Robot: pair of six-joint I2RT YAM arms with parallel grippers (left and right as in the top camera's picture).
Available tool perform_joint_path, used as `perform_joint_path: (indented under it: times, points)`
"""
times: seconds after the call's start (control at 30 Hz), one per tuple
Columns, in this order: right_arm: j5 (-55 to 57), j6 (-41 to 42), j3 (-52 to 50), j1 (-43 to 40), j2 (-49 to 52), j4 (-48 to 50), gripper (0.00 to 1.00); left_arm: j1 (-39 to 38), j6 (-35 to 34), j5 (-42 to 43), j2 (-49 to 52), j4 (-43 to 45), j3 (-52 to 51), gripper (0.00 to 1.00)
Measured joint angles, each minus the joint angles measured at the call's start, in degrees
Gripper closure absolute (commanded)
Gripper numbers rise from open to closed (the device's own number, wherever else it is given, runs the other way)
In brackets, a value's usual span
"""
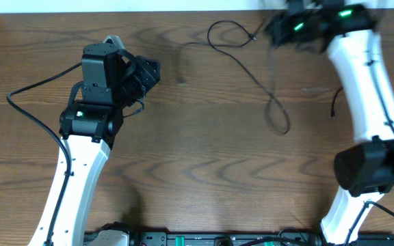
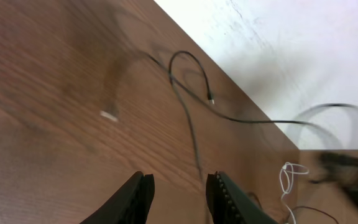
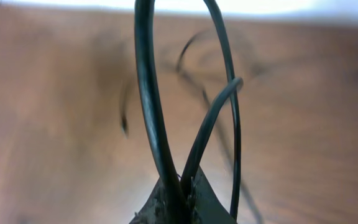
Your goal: Untangle cables
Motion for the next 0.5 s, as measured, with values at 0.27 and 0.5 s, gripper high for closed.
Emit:
perform_joint_path:
  times: [0.27, 0.5]
  points:
    - [5.51, 1.86, 22.16, -13.88, 0.0, -1.14, 0.99, 0.02, 0.42, -0.79, 0.0, -0.11, 0.0, 0.66]
    - [9.16, 4.07, 32.89, -25.0, -0.2, -1.31, 0.99, 0.02, 0.44, -0.79, 0.0, -0.09, 0.0, 0.66]
